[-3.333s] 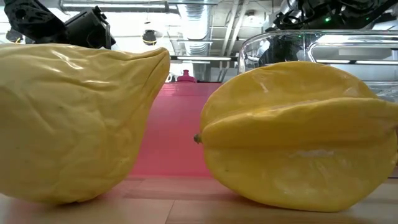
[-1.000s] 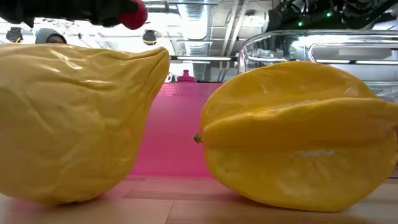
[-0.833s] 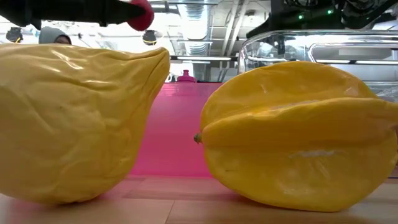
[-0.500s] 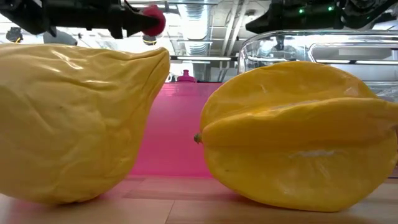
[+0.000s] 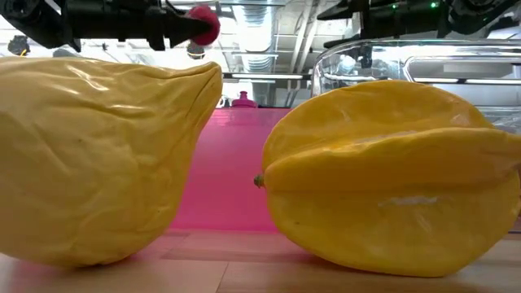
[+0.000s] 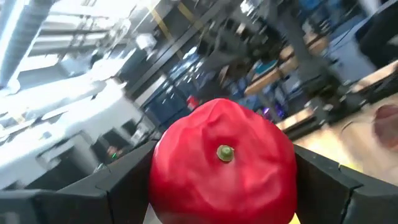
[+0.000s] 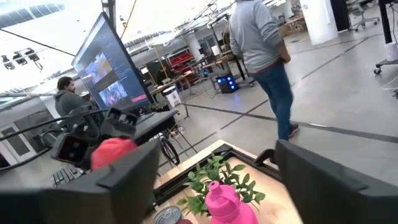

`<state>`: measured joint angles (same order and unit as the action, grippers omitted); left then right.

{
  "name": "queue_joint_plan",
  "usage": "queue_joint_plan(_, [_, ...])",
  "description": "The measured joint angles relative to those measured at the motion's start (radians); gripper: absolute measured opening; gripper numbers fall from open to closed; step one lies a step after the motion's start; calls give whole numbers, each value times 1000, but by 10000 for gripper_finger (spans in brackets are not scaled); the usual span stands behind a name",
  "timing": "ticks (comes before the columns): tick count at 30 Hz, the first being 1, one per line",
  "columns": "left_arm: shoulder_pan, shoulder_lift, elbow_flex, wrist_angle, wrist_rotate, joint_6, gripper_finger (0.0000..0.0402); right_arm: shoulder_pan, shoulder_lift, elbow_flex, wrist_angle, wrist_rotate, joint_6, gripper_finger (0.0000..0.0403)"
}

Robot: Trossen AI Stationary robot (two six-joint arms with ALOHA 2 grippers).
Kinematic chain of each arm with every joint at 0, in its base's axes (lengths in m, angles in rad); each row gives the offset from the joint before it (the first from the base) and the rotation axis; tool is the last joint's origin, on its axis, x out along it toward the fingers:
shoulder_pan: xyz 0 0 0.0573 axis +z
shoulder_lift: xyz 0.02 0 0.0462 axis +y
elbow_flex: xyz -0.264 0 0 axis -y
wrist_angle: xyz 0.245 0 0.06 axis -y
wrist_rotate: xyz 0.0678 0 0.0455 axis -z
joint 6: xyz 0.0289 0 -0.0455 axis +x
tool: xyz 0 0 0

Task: Pick & Place Food Item
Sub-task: Put the red apple into the transparent bin

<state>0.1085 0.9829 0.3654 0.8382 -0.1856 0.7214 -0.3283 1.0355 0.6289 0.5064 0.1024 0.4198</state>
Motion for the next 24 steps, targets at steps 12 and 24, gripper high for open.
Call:
queue_joint_plan(12, [11, 216, 182, 0, 52, -30, 299, 70, 92, 1, 73, -27, 3, 361])
queue_joint_plan(24, [82, 343, 286, -3, 64, -127, 299, 72, 320, 135, 152, -181, 47, 361])
